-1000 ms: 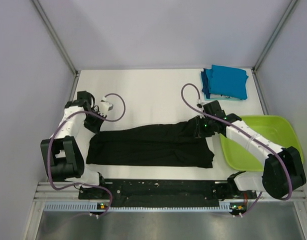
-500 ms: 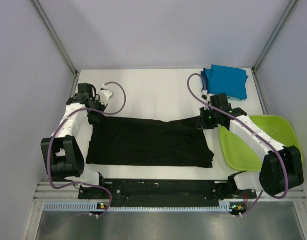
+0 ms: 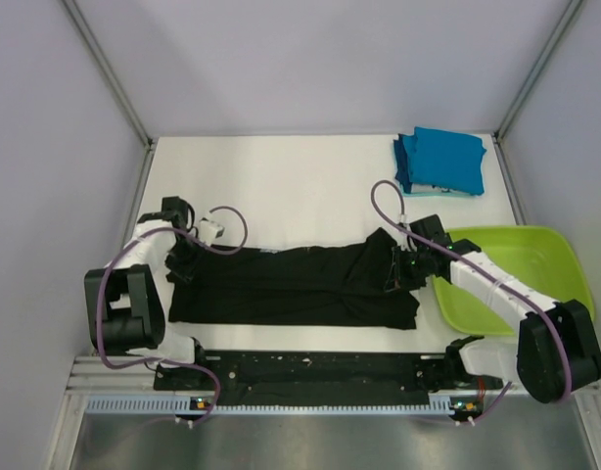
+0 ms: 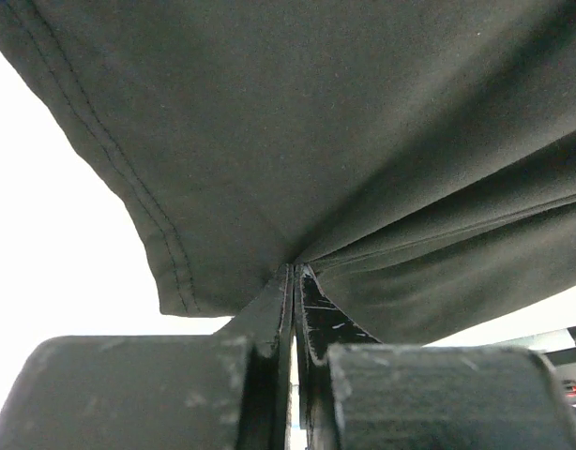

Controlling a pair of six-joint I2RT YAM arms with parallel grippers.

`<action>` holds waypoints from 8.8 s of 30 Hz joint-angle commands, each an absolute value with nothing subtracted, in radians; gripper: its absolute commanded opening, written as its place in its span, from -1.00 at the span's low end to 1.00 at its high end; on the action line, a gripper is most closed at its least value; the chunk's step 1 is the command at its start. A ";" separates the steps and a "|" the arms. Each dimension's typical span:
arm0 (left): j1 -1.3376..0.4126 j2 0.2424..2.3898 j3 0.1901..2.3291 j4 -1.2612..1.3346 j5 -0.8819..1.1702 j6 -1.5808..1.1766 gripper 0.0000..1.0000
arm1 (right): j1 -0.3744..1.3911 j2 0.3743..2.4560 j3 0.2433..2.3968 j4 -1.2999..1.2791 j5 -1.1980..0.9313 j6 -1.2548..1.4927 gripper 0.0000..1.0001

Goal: Fold and stack the t-shirts
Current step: Fold the other side of the tshirt into a rectangle

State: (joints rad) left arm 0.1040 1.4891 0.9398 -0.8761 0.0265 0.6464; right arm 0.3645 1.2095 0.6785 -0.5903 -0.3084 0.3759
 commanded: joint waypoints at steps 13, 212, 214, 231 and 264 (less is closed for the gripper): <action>0.161 1.469 1.276 -1.114 0.273 0.700 0.25 | 0.368 1.090 0.837 -0.663 -0.075 0.394 0.10; -0.686 2.147 1.741 -0.615 0.615 0.253 -0.20 | 0.225 1.287 0.709 -0.278 -0.410 0.364 -1.00; -0.689 2.169 1.759 -0.611 0.597 0.253 -0.20 | 0.227 1.282 0.709 -0.279 -0.408 0.362 -1.00; -0.692 2.184 1.810 -0.641 0.430 0.255 -0.15 | 0.226 1.252 0.700 -0.302 -0.390 0.351 -1.00; -0.683 1.971 1.652 -0.569 0.535 0.180 -1.00 | 0.227 1.210 0.718 -0.253 -0.417 0.262 -1.00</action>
State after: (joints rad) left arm -0.7013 2.1391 1.7184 -0.6888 0.5407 0.2287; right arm 0.2325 1.2343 0.6807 -0.3214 -0.3862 0.3294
